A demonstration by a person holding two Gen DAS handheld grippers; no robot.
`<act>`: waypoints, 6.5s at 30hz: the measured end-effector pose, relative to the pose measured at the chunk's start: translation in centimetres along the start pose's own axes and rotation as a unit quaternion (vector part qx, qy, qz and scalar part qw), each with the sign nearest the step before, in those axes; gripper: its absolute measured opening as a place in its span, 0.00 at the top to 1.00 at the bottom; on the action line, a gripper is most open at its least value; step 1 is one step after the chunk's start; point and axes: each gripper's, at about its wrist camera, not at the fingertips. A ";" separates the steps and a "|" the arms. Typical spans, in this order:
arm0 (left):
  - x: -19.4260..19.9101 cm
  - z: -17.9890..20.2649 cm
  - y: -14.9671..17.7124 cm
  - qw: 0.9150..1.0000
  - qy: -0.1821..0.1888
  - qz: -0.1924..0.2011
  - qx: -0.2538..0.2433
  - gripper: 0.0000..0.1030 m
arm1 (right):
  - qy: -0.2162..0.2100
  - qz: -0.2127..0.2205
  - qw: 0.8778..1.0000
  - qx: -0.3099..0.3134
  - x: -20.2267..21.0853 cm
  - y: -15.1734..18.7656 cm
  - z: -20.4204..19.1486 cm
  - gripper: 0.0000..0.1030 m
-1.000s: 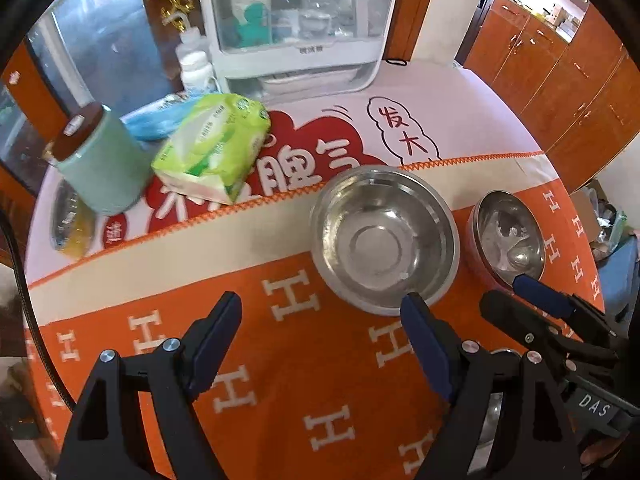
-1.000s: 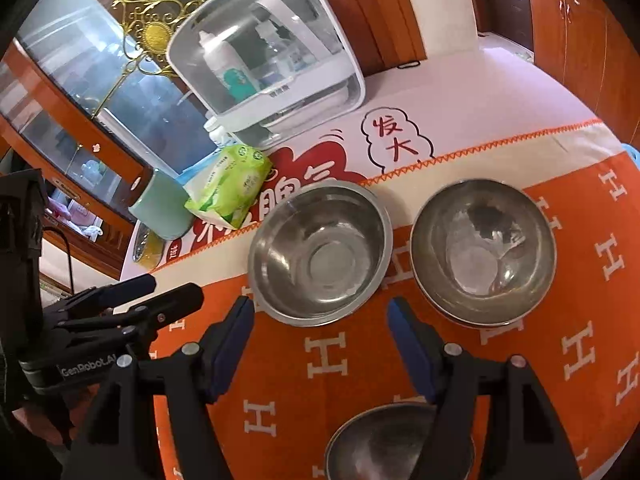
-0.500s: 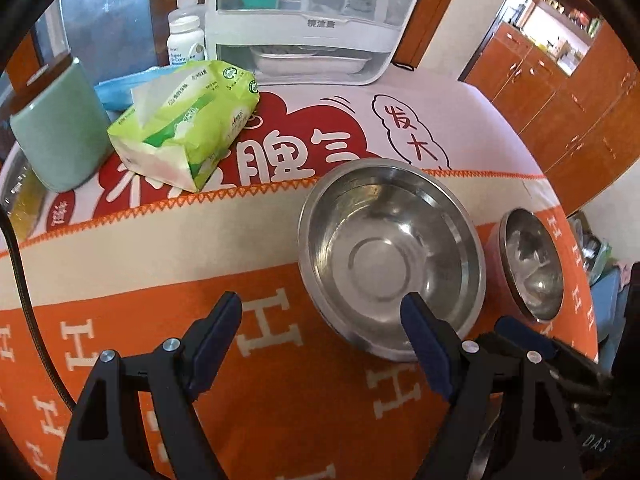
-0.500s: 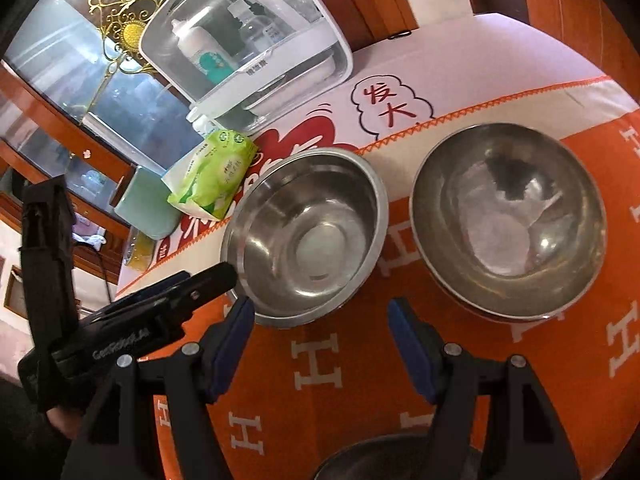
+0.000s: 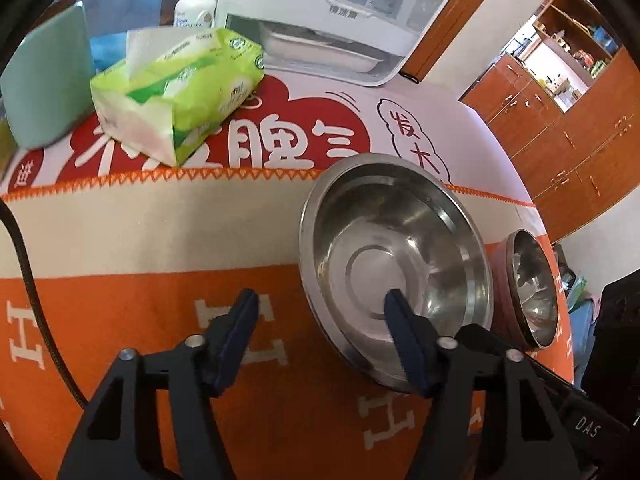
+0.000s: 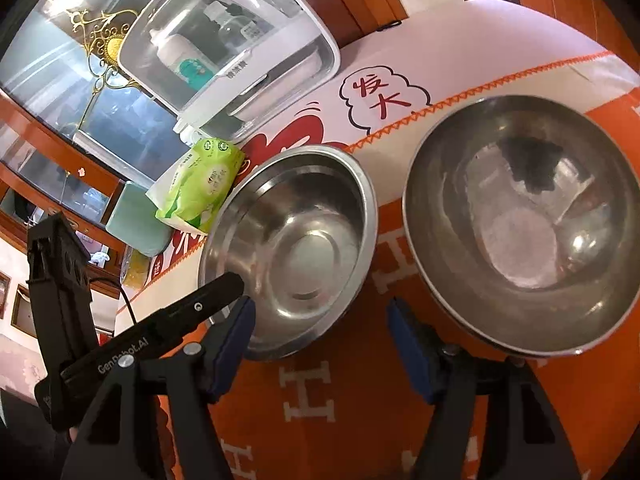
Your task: Organize plates and bowls
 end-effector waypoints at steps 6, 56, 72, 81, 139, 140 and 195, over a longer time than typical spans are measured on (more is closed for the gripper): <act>-0.9 -0.7 0.4 1.000 0.013 -0.009 0.017 0.57 | 0.001 0.001 1.000 -0.008 -0.6 0.0 0.4 0.57; 16.5 6.1 12.1 0.998 -0.029 0.039 -0.035 0.78 | -0.024 0.037 0.996 0.078 12.7 9.7 -4.8 0.83; 23.8 6.3 20.3 0.996 -0.034 0.079 -0.021 0.78 | -0.028 0.052 0.988 0.141 18.0 17.1 -7.8 0.82; 26.4 5.7 24.4 0.997 -0.040 0.072 0.009 0.78 | -0.020 0.018 0.984 0.176 20.0 20.9 -9.0 0.81; 24.0 -2.6 35.5 0.988 -0.074 -0.048 0.125 0.67 | 0.032 -0.172 0.940 0.292 14.2 32.4 -11.9 0.56; 24.0 -2.5 35.4 0.988 -0.076 -0.045 0.123 0.67 | 0.033 -0.171 0.939 0.295 14.2 32.4 -12.0 0.56; 19.8 20.5 23.8 0.984 -0.133 0.086 0.085 0.23 | -0.045 -0.018 0.937 0.347 23.5 14.7 3.6 0.42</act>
Point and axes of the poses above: each gripper's, at about its wrist camera, not at the fingertips, and x roughly against the way its jaws point, z to its right, y to its underside, and after that the axes turned 10 degrees about y, right-handed
